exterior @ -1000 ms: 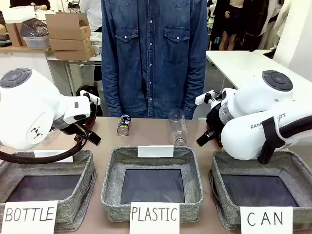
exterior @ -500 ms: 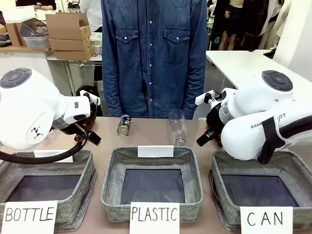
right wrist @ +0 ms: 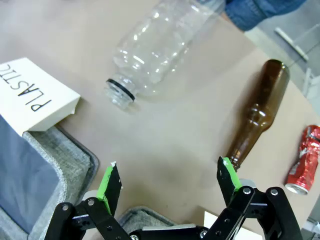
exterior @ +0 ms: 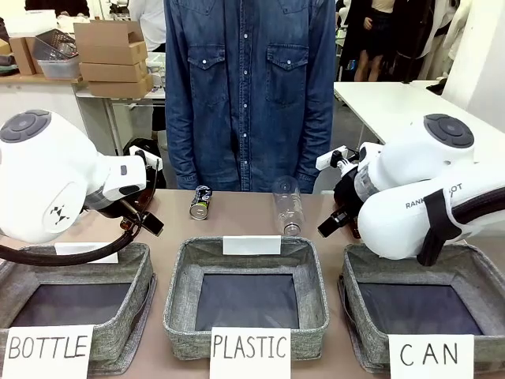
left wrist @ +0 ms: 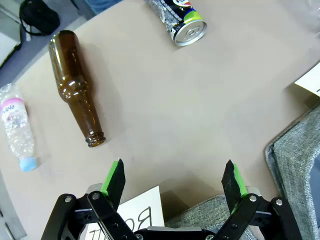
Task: Sort the can waste into the basket.
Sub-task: Pick up the can waste from the table and place it in the right Fabric basket.
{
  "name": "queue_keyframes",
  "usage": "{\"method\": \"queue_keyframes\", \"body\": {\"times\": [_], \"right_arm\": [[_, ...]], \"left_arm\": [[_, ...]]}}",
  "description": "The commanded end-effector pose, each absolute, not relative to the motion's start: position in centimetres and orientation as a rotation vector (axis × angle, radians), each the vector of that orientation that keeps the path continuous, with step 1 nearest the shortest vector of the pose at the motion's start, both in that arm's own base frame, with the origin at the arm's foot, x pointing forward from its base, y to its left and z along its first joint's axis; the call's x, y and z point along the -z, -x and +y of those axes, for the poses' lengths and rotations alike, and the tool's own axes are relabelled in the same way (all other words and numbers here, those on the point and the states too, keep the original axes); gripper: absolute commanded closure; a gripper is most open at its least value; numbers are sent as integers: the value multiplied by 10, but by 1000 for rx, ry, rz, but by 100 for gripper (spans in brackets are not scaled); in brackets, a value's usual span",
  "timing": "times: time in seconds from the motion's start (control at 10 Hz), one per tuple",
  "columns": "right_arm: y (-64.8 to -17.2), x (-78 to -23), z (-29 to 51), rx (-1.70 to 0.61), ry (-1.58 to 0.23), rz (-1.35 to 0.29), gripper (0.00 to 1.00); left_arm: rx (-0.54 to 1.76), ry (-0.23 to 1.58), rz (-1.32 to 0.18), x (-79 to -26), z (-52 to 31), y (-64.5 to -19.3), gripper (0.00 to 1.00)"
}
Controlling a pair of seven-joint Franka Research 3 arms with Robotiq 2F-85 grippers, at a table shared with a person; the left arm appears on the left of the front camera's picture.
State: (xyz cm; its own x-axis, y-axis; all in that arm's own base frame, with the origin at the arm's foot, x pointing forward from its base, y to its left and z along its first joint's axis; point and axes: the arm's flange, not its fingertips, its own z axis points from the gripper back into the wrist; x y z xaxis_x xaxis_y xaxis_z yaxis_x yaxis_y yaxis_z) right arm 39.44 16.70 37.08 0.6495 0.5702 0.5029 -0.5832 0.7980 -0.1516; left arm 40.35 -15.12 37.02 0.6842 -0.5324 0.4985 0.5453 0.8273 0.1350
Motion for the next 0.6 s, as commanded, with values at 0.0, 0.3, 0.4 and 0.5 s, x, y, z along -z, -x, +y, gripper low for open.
{"method": "queue_keyframes", "body": {"times": [0.0, 0.3, 0.4, 0.5], "right_arm": [[-394, -371, 167, -655, -25, -563, 0], [-394, -371, 167, -655, -25, -563, 0], [-394, -371, 167, -655, -25, -563, 0], [-394, -371, 167, -655, -25, -563, 0]], "left_arm": [[605, 25, -551, -370, -151, -403, 0], [605, 25, -551, -370, -151, -403, 0], [605, 25, -551, -370, -151, -403, 0], [604, 25, -551, -370, -151, -404, 0]]}}
